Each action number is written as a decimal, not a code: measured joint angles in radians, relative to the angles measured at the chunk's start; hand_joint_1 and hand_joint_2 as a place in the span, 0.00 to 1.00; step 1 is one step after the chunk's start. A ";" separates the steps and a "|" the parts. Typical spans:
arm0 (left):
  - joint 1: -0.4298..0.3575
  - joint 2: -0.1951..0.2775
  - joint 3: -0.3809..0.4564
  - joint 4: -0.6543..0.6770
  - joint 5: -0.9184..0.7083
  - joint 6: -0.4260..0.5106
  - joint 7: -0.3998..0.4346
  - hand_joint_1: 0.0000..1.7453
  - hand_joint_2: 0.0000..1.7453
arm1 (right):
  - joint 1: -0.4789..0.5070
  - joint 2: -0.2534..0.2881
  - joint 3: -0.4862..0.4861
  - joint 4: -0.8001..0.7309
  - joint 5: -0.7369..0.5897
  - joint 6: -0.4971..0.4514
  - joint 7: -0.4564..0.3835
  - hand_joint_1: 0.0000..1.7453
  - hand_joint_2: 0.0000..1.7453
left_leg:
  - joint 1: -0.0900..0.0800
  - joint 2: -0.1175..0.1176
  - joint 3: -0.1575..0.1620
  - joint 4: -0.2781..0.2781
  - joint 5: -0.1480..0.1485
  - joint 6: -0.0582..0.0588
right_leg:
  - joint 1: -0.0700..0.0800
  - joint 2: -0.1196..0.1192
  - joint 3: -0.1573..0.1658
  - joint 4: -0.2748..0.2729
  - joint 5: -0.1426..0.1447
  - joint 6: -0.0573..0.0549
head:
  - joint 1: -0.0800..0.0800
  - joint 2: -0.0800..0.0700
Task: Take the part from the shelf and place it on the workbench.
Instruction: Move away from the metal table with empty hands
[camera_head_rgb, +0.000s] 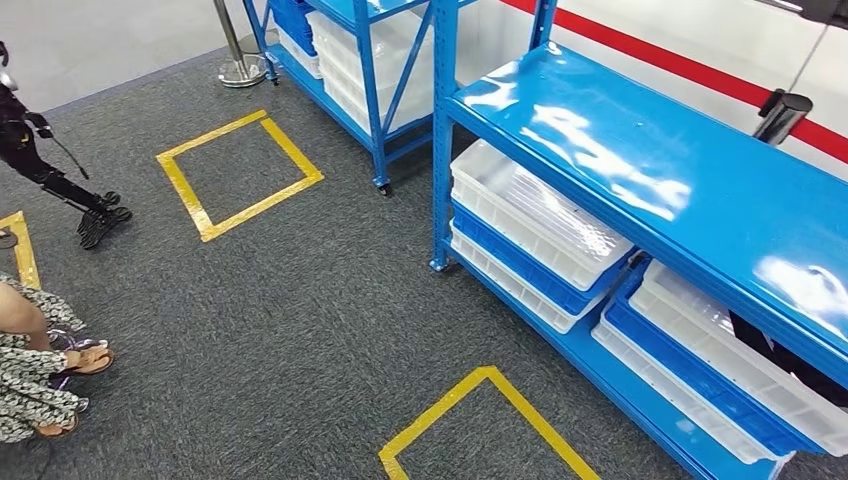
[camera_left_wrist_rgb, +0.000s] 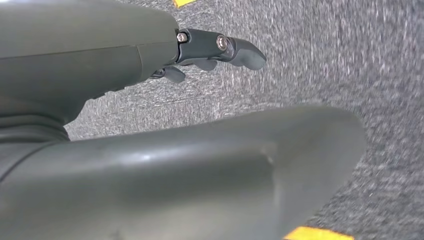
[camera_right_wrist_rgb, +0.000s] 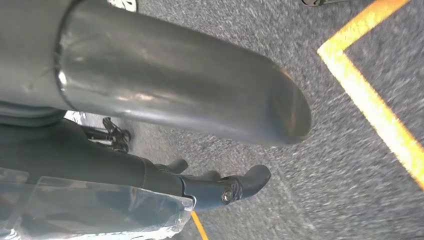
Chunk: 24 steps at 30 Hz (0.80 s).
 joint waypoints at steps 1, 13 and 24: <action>0.000 0.000 0.000 0.000 0.000 0.000 0.000 0.00 0.00 | -0.002 0.000 -0.001 0.000 0.000 -0.001 0.001 0.00 0.00 | 0.000 0.011 -0.006 0.016 -0.007 -0.011 | 0.000 -0.014 0.029 -0.045 0.009 -0.001 | 0.000 0.000; -0.002 -0.001 0.000 0.000 0.003 0.002 0.001 0.00 0.00 | 0.003 0.003 -0.007 0.000 0.020 -0.011 0.003 0.00 0.00 | 0.018 -0.089 -0.096 0.287 -0.162 -0.038 | 0.025 0.068 0.008 -0.063 0.045 -0.080 | -0.004 0.000; -0.005 0.000 0.000 -0.007 0.006 0.007 0.000 0.00 0.00 | 0.000 0.013 -0.006 0.000 0.035 -0.017 0.006 0.00 0.00 | -0.015 -0.090 0.030 -0.039 0.008 0.053 | 0.025 0.058 -0.060 0.038 -0.001 -0.056 | 0.000 0.000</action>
